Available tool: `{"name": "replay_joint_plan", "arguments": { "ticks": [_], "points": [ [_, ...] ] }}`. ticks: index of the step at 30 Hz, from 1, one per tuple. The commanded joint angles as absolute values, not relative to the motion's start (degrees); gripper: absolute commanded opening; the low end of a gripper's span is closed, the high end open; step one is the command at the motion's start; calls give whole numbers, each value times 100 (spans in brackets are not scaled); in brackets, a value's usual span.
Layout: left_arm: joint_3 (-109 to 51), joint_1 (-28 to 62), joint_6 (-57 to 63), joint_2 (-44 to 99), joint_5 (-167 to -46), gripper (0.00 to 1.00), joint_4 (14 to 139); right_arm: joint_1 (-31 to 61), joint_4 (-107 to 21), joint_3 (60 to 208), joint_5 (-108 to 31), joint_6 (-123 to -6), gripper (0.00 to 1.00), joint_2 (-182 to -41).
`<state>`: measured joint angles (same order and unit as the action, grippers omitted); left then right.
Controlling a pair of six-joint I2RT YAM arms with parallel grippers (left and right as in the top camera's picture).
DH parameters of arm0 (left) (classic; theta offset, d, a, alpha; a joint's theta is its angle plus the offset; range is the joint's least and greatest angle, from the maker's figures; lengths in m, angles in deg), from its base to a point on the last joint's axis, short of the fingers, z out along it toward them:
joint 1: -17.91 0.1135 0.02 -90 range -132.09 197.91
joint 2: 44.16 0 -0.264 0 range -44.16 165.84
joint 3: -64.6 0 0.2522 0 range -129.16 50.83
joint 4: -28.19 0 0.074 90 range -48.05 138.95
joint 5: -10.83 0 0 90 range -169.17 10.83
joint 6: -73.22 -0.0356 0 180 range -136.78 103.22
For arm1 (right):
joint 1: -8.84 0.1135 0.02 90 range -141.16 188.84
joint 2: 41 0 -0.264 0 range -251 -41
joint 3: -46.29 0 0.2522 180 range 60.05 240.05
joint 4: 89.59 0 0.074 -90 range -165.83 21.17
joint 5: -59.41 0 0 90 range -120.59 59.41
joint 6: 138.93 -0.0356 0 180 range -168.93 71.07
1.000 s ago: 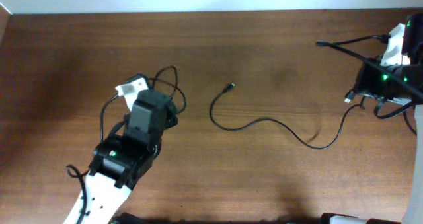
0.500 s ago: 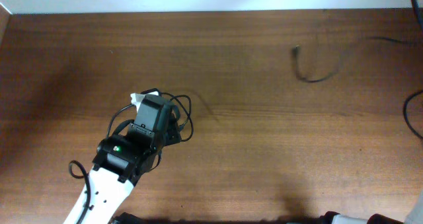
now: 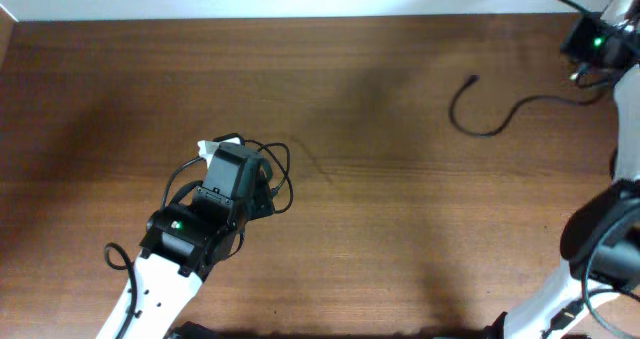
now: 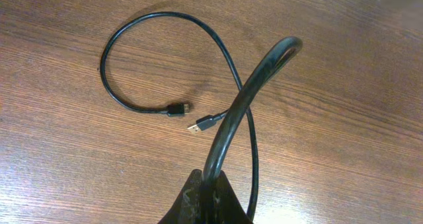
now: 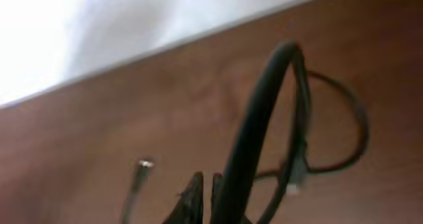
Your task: Untangle cables
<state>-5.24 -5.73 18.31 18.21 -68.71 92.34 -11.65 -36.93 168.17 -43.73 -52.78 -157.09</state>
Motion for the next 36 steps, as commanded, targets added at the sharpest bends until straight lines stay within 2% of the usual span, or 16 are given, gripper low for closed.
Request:
{"name": "replay_joint_plan", "arguments": {
  "ticks": [1,3,8,11,15,20,22,25,29,30,31,32,33,34,35,36],
  "points": [
    [-524,-555,1787,1804,-6893,0,9223,-1181,-3315,16832,-4854,-4721,60,-16035],
    [-524,-555,1787,1804,-6893,0,9223,-1181,-3143,16826,-4856,-4719,89,-16059],
    [-524,-555,1778,1804,-6895,0,9335,-1176,-2496,16893,-5858,-4459,99,-15844],
    [-526,-555,878,1801,-7839,0,9116,-988,-1921,16893,-6139,-4315,99,-15062],
    [-544,-555,-576,1585,-9595,0,8131,-431,-461,16893,-7774,-2142,99,-14085],
    [-544,-555,-2355,986,-9682,0,7123,922,1056,16893,-8321,-409,99,-13659],
    [-544,-555,-2423,986,-9682,0,6893,1654,1775,16893,-8419,695,99,-13659],
    [-544,-555,-2420,986,-10200,0,6854,2649,1948,16893,-8397,811,100,-13659],
    [-544,-555,-2423,986,-11269,0,6865,2918,1939,16893,-8395,807,94,-13659],
    [-544,-555,-2420,986,-11387,0,6878,2918,1959,16893,-8397,807,90,-13659],
    [-541,-555,-2420,986,-11382,0,6876,2918,1989,16891,-8393,807,74,-13659],
    [-544,-555,-2420,986,-11341,0,6876,2918,1991,16891,-8393,807,50,-13659],
    [-541,-555,-2420,986,-11166,4,6896,2907,1998,16891,-8371,804,8,-13659],
    [-541,-555,-2418,986,-11087,2,6902,2907,1998,16893,-8246,789,4,-13661],
    [-541,-555,-2418,986,-11085,12,6900,2907,1996,16891,-8177,763,4,-13659],
    [-541,-555,-2418,986,-11087,62,6924,2907,1991,16891,-8091,763,4,-13661]
  ]
}}
